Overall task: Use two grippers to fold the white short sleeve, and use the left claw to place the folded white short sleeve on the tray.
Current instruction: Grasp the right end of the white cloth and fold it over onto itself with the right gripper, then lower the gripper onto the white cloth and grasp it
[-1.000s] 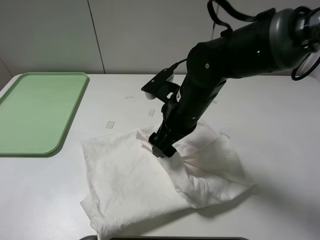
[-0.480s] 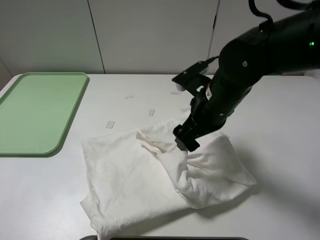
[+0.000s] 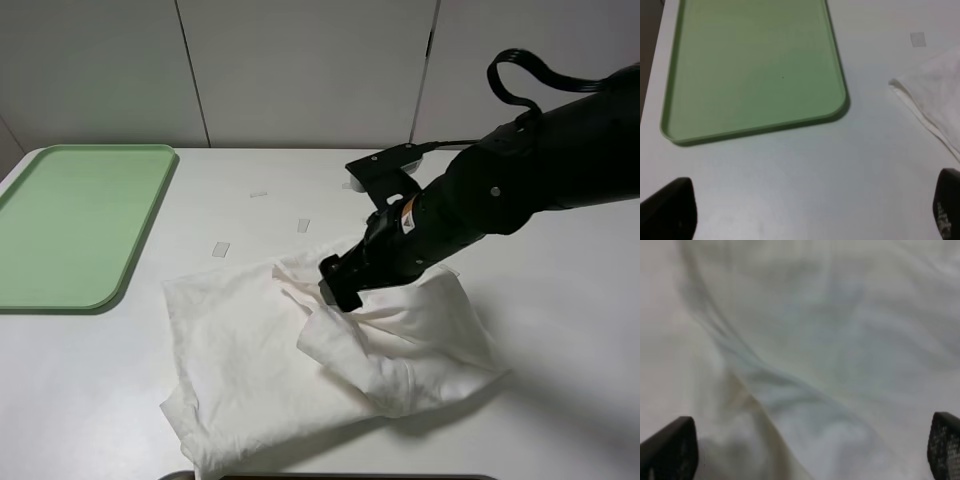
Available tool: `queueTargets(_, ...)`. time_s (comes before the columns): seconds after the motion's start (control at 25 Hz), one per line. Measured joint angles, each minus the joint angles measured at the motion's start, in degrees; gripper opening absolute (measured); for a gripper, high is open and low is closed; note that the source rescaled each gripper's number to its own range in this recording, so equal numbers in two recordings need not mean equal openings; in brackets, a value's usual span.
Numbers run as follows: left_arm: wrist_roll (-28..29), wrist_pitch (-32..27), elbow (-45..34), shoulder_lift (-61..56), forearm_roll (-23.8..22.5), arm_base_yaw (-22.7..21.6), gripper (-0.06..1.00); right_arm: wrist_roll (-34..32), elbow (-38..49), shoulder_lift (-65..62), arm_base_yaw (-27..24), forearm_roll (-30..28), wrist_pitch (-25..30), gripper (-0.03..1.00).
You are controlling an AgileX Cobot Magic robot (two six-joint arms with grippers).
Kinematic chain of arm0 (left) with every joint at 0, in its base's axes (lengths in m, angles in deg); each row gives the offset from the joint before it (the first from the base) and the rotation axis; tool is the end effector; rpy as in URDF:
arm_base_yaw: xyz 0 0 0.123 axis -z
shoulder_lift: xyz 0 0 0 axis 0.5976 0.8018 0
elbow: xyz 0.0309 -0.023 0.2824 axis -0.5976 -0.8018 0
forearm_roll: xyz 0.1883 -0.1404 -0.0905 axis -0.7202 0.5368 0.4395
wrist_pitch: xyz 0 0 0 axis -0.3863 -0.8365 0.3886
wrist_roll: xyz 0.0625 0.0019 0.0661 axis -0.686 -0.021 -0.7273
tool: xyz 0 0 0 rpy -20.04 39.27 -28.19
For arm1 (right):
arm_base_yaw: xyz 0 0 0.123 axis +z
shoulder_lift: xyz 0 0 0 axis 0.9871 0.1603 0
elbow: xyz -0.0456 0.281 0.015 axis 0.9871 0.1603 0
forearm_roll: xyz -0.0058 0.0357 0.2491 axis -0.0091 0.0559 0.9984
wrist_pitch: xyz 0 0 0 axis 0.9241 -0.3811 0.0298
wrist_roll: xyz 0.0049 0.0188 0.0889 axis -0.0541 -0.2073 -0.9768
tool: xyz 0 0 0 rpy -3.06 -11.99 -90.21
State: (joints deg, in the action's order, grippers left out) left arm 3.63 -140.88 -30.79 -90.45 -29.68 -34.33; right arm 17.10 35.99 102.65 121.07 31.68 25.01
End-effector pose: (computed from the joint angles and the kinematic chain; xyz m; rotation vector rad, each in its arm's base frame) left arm -0.0046 0.0058 0.2755 0.1834 2.0293 0.1475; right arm 0.2386 0.2024 0.1549 -0.8073 2.5352 0.2657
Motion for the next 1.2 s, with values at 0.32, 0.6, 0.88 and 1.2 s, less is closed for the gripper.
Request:
queueTargets(0.32, 0.0, 0.1, 0.0, 0.0, 0.0, 0.0, 0.94, -0.4, 0.0, 1.8, 5.8, 8.7, -4.2, 1.00)
queueTargets(0.6, 0.0, 0.1, 0.0, 0.0, 0.0, 0.0, 0.94, 9.1, 0.0, -3.7, 2.3, 8.8, 1.6, 1.00)
queueTargets(0.88, 0.0, 0.1, 0.0, 0.0, 0.0, 0.0, 0.94, 10.0, 1.6, -24.1, -12.7, 5.3, 14.5, 1.00)
queueTargets(1.2, 0.0, 0.1, 0.0, 0.0, 0.0, 0.0, 0.94, 7.1, 2.7, -45.8, -28.1, 2.7, 29.6, 1.00)
